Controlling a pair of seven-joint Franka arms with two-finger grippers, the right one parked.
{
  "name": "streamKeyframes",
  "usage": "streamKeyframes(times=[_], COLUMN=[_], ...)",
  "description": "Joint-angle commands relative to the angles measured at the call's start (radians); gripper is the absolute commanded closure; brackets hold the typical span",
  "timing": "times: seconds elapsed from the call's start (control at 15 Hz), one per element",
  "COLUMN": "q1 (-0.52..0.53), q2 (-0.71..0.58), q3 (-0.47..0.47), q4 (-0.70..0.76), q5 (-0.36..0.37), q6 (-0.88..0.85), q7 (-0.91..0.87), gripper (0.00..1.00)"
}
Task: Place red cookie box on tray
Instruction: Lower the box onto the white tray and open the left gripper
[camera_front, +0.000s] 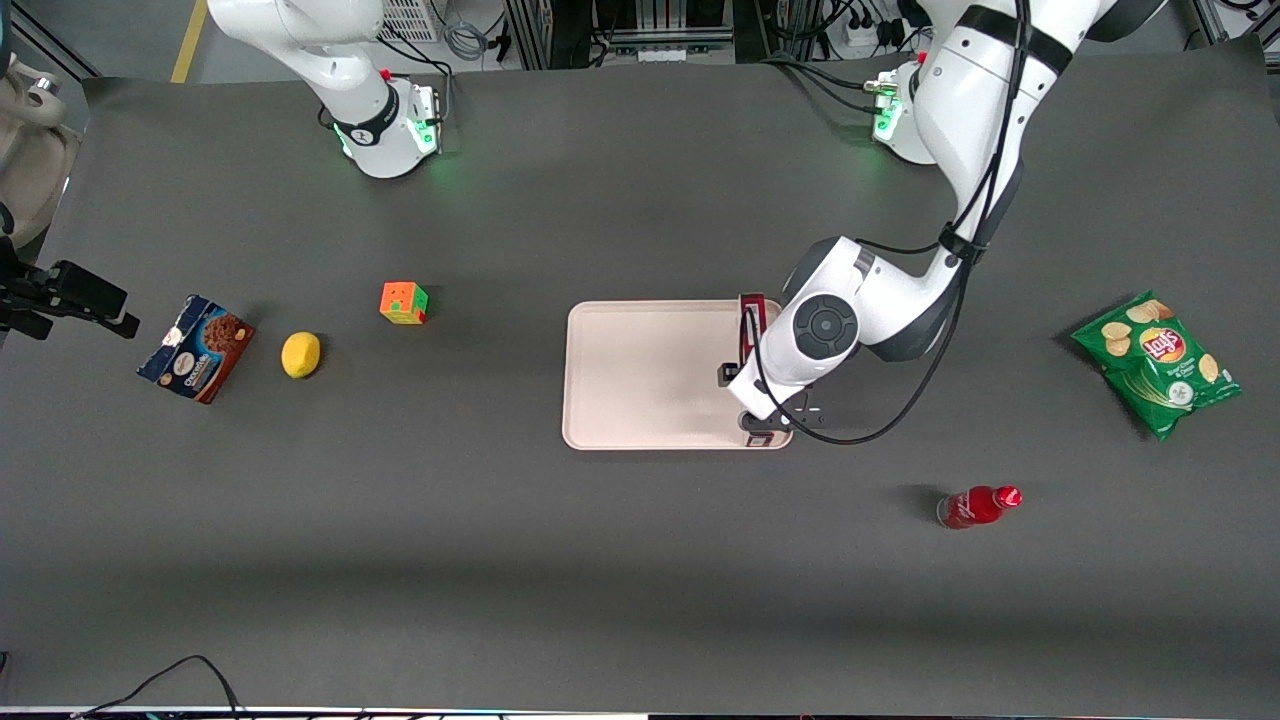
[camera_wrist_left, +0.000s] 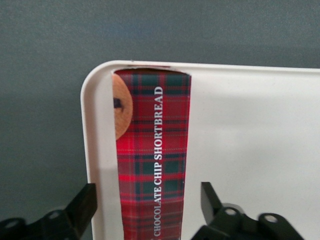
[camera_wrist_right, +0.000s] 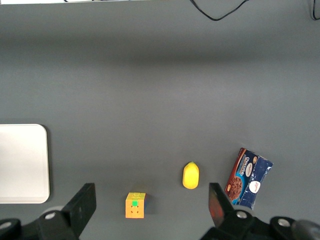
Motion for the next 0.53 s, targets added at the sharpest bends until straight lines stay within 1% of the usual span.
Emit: streamKeyframes(times=[0.0,0.13,0.27,0.47], q1=[-0.018,-0.004,0.031,0.120], q2=[-0.020,-0.060,-0.115,-0.224], q3=[0.017,0.021,0.020,0.021], q4=[0.020,0.020,0.020,0.016], q5=[0.017,0.017,0.016,0.000], q6=[-0.006,-0.024,-0.062,-0.163], q7=[-0.021,-0.009,0.011,0.145], gripper=[0.00,0.00,0.00,0.00])
